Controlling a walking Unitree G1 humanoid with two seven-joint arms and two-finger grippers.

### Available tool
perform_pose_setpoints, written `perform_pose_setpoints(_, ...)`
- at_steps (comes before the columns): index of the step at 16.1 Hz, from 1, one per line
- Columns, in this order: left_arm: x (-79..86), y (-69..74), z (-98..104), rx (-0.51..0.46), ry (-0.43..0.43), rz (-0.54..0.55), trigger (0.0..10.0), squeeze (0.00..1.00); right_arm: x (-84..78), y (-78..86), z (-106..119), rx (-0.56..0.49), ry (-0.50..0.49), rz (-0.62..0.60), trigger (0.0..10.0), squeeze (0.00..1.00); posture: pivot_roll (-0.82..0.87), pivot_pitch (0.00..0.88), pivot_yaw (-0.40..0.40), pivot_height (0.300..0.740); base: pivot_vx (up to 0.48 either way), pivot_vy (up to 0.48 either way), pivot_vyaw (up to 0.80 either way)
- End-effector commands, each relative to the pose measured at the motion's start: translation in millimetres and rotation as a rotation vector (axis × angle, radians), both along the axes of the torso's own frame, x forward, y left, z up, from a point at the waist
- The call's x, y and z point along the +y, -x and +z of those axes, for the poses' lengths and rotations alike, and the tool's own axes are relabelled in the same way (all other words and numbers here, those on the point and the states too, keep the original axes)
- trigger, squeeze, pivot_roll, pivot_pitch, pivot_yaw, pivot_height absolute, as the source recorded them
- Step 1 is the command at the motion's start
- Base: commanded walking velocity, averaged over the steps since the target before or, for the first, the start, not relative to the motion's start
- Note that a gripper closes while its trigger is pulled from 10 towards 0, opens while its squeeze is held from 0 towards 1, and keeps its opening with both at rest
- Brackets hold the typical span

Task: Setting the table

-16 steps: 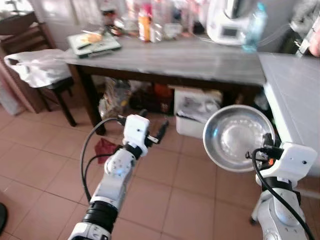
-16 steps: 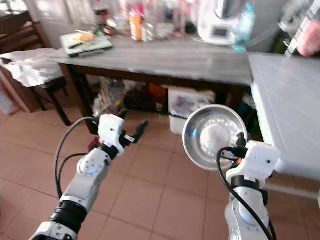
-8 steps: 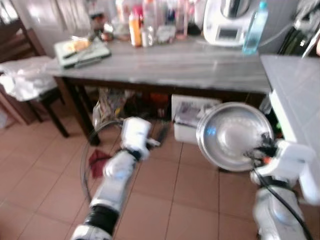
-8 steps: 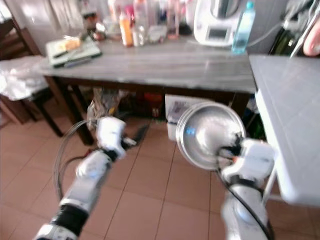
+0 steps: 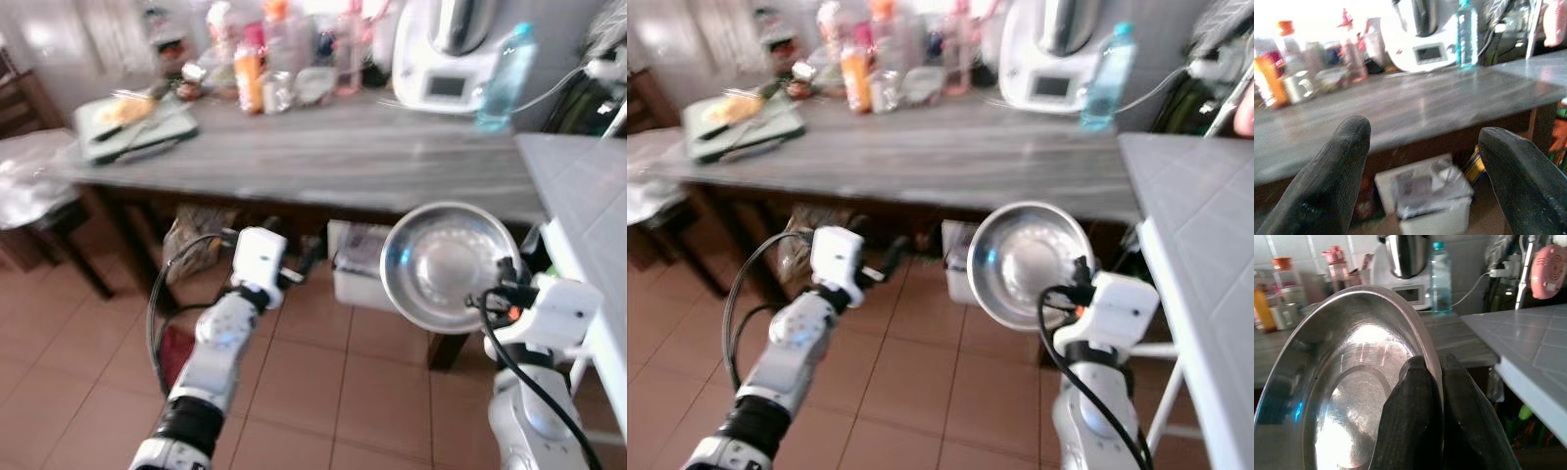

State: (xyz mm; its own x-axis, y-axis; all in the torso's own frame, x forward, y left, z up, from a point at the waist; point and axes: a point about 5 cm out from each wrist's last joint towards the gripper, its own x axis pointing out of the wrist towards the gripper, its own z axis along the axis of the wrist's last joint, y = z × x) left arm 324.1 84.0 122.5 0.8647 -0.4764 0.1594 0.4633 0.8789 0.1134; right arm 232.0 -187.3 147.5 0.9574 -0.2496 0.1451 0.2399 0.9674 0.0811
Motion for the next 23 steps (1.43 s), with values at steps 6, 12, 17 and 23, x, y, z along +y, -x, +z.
perform_pose_setpoints(6, -1.5, -1.5, 1, -0.006, -0.009, -0.021, 10.0, 0.00, -4.5, -2.3, 9, -0.039, 0.023, -0.023, 10.0, 0.00, 0.01, 0.015, 0.046, 0.740, 0.465, 0.000, 0.00)
perform_pose_setpoints(12, -4.0, 1.1, 0, -0.005, -0.013, -0.044, 10.0, 0.00, -5.8, -0.1, 8, -0.037, 0.026, -0.030, 10.0, 0.00, 0.01, 0.019, 0.046, 0.740, 0.469, 0.000, 0.00)
perform_pose_setpoints(17, -5.3, 2.5, -4, 0.021, 0.004, -0.046, 10.0, 0.00, -6.4, 1.4, 8, -0.030, 0.030, -0.032, 10.0, 0.00, 0.00, 0.026, 0.040, 0.740, 0.468, 0.000, 0.00)
perform_pose_setpoints(23, -2.8, 2.9, -10, 0.054, -0.013, -0.015, 10.0, 0.00, -6.2, 1.4, 8, -0.032, 0.027, -0.036, 10.0, 0.00, 0.00, 0.027, 0.039, 0.740, 0.000, 0.000, 0.00)
